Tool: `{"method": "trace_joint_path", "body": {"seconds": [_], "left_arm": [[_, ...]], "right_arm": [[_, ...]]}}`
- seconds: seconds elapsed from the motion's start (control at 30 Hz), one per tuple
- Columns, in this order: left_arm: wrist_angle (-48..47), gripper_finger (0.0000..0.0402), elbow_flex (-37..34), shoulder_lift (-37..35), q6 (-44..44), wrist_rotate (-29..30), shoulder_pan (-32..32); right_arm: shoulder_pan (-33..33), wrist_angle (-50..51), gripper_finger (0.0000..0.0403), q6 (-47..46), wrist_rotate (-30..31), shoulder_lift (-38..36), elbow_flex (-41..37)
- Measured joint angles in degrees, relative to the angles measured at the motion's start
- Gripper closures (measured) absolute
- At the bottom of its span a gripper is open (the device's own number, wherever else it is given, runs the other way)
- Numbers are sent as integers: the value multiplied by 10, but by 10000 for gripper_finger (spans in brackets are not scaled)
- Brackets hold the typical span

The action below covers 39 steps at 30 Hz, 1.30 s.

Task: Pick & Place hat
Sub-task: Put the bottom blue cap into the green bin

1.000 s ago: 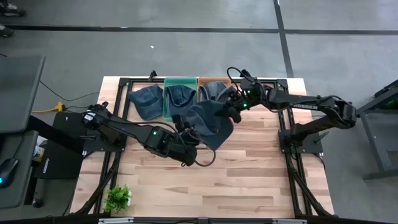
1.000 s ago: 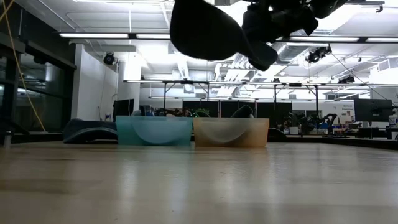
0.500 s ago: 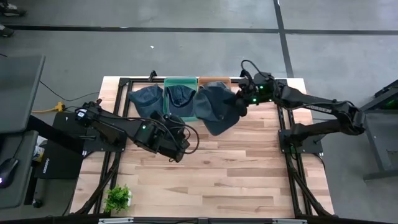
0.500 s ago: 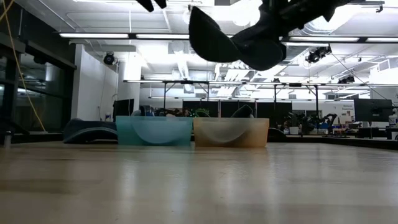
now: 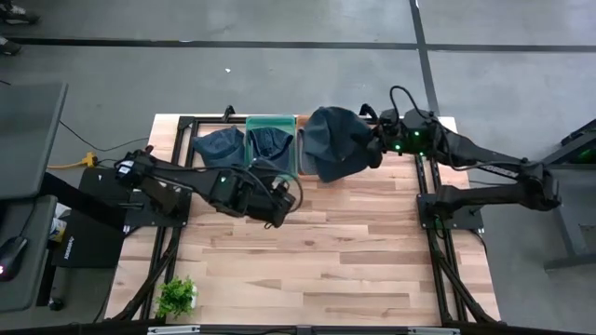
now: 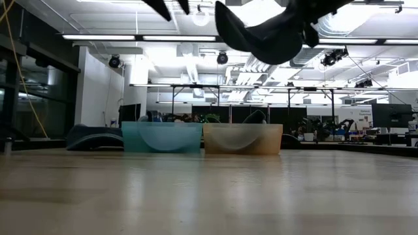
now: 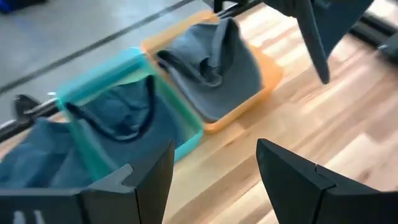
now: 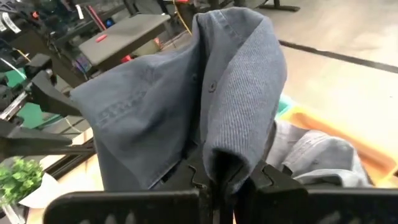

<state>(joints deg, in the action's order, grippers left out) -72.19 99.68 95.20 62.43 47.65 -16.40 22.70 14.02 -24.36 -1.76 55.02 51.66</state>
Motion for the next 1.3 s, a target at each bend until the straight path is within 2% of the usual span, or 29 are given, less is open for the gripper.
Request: {"method": "trace_joint_path", "body": {"seconds": [0.27,0.53,0.63,0.73,0.83,0.93,1.03,1.23,1.3], "left_arm": [[198,176,0,10,-134,-119,64],[339,176,-2,28,-199,-273,138],[418,176,2,47,-214,-315,160],[456,176,-3,52,-229,-353,176],[530,176,4,70,-232,-377,190],[555,176,-4,87,-235,-405,200],[651,176,3,115,-232,-421,204],[702,176,2,138,-217,-424,205],[688,176,-1,142,-215,-416,205]], "right_arm": [[0,62,383,13,36,-60,0],[0,118,383,22,89,-130,0],[0,146,383,23,113,-155,0],[0,165,383,19,127,-177,0],[1,175,383,5,139,-192,0],[2,180,383,-1,155,-200,0],[2,180,383,-2,167,-203,0],[2,180,383,-11,171,-201,0],[1,180,383,-13,168,-201,0]]}}
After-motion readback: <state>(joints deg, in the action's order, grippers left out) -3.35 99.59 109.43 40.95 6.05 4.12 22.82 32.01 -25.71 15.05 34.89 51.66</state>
